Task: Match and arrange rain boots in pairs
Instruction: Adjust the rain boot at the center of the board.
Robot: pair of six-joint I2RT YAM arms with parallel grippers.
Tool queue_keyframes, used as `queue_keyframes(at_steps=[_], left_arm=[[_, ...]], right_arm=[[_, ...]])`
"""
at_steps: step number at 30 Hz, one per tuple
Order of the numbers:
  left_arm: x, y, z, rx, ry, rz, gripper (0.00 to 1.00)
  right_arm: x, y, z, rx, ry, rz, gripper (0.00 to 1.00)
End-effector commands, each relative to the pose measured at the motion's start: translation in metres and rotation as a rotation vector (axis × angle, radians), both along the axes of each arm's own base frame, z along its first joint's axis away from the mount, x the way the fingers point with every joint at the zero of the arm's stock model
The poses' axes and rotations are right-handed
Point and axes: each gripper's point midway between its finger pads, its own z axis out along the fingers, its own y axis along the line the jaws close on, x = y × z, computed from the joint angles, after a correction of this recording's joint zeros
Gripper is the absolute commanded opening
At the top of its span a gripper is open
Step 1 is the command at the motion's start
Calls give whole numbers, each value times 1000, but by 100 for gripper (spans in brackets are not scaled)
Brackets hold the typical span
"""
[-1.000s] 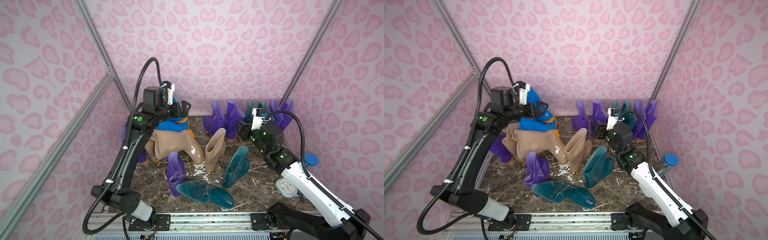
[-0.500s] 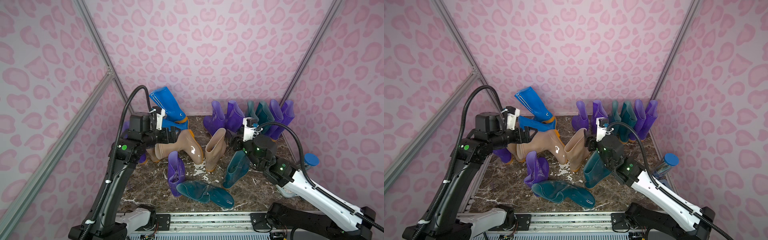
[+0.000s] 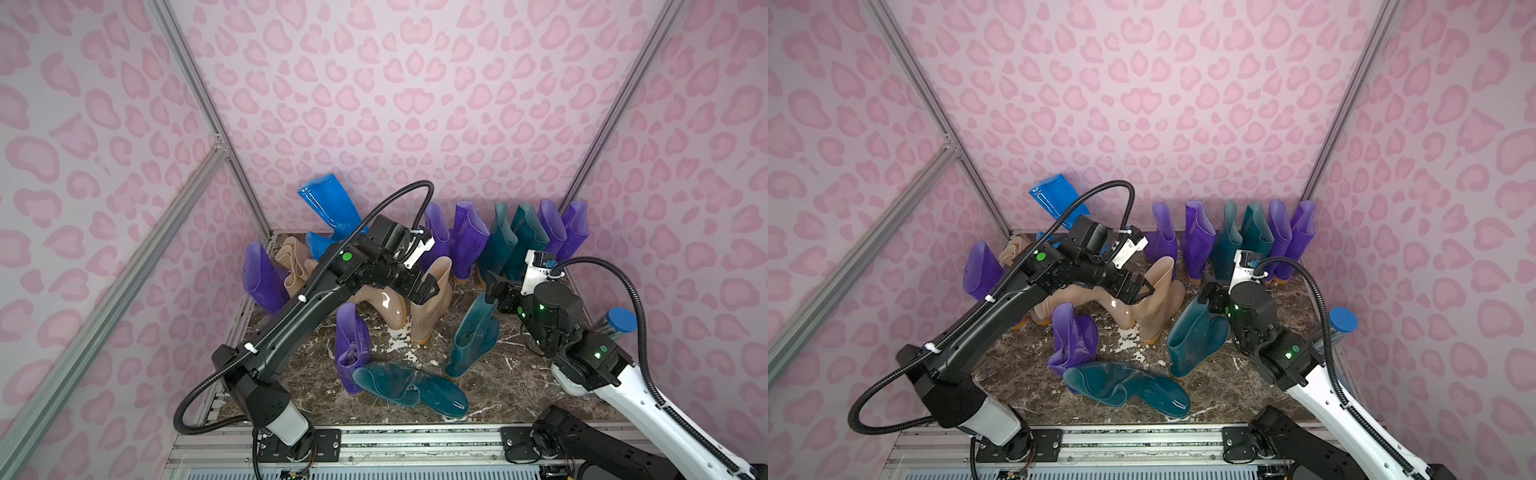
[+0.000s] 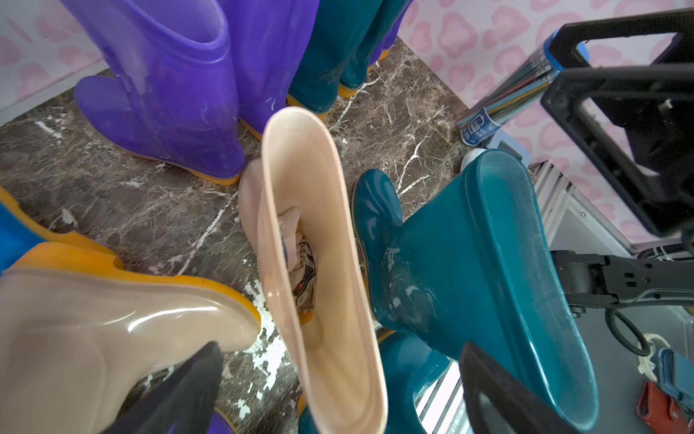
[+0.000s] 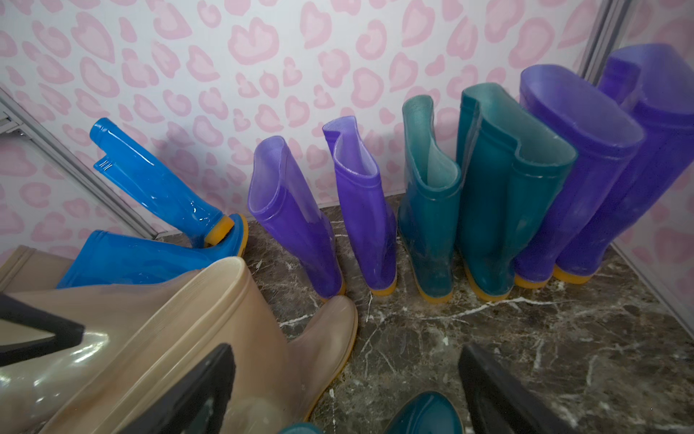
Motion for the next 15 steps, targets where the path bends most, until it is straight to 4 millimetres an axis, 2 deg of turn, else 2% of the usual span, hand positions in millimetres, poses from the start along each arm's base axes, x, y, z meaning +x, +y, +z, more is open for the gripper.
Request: queue_keyframes(at_steps=[1, 4, 6, 7, 8, 9, 10, 11, 13, 14, 15], left_arm=[[16, -7, -12, 30, -11, 17, 96], [28, -13, -26, 51, -5, 38, 81], [29, -15, -31, 55, 7, 33, 63], [30, -16, -33, 52, 10, 34, 53], [30, -17, -33, 46, 11, 34, 37], [30, -17, -31, 39, 8, 37, 19], [30, -17, -29, 32, 6, 45, 8], [28, -16, -25, 21, 1, 47, 2], [27, -12, -19, 3, -11, 68, 2], [25, -9, -14, -11, -18, 81, 2], [24, -5, -9, -24, -24, 99, 2]], right_arm=[[-2, 15, -19, 73, 81, 47, 95], [1, 24, -36, 113, 130, 60, 95], [2, 26, -46, 123, 154, 53, 91], [1, 27, -49, 127, 157, 59, 86], [2, 29, -51, 130, 153, 66, 81], [2, 28, -53, 129, 150, 64, 72], [3, 28, -52, 127, 143, 64, 63], [4, 26, -51, 115, 133, 60, 50], [6, 14, -49, 87, 110, 17, 11], [8, 4, -48, 71, 95, -16, 0], [10, -7, -45, 61, 80, -43, 0]])
